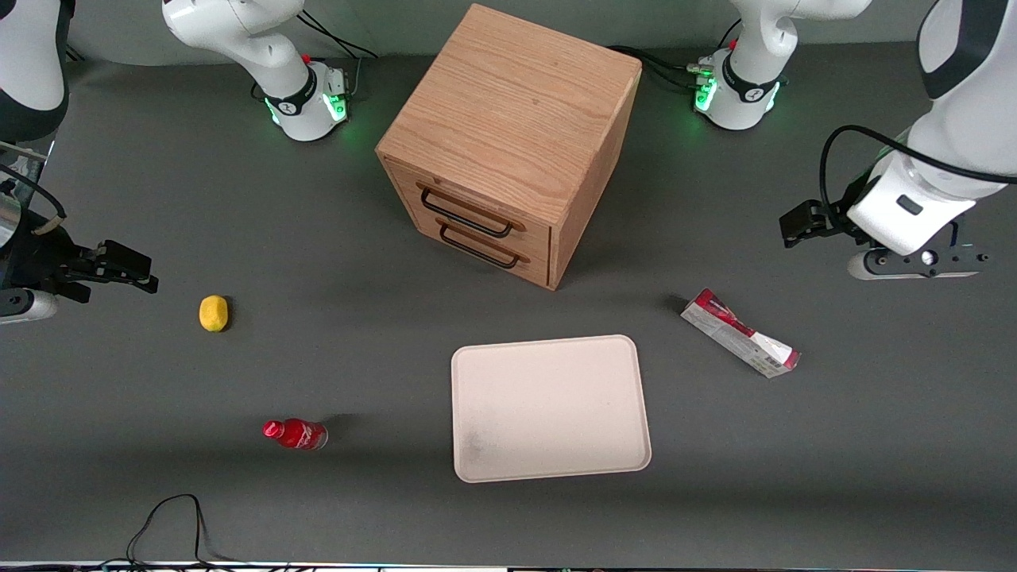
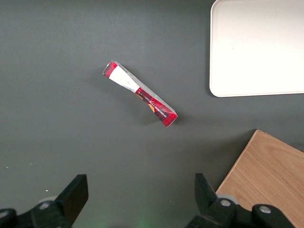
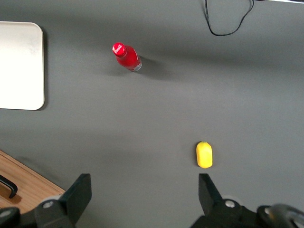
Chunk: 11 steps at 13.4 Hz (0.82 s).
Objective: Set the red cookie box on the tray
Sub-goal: 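Move the open left gripper down over the red-and-white cookie box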
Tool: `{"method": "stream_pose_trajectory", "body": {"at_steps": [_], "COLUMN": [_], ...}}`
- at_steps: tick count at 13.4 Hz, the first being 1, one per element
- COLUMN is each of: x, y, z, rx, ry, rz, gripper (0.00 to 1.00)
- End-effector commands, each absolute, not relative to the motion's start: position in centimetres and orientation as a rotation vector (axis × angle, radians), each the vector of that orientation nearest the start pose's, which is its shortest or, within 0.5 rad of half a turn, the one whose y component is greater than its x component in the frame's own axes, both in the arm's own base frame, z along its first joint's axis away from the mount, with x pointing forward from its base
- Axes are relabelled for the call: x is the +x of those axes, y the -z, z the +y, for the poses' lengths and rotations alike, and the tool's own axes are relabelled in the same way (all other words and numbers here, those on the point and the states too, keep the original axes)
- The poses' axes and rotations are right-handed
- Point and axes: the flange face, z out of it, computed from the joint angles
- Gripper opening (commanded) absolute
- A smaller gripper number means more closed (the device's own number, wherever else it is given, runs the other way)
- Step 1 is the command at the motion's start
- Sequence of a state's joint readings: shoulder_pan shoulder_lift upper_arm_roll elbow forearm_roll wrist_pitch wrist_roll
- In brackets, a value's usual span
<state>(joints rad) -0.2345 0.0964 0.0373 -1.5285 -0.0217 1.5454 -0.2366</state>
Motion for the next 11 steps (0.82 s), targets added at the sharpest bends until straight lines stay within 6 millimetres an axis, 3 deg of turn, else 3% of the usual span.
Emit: {"method": "stream_pose_trajectory", "body": {"at_steps": [1,7,9,11], "x": [57.2,57.8,58.0,58.1], "y": [-59.3,-58.7,-58.1,-57.3], "z": [-11.6,-11.7,-11.9,-11.8], "rx": [-3.133,-2.904,-2.8,-2.755], "ry": [-0.112,-0.076,-0.058,-0.066], "rz": [-0.252,-1.177,-1.418,-1.492], "gripper": [1.0,1.0,1.0,1.0]}}
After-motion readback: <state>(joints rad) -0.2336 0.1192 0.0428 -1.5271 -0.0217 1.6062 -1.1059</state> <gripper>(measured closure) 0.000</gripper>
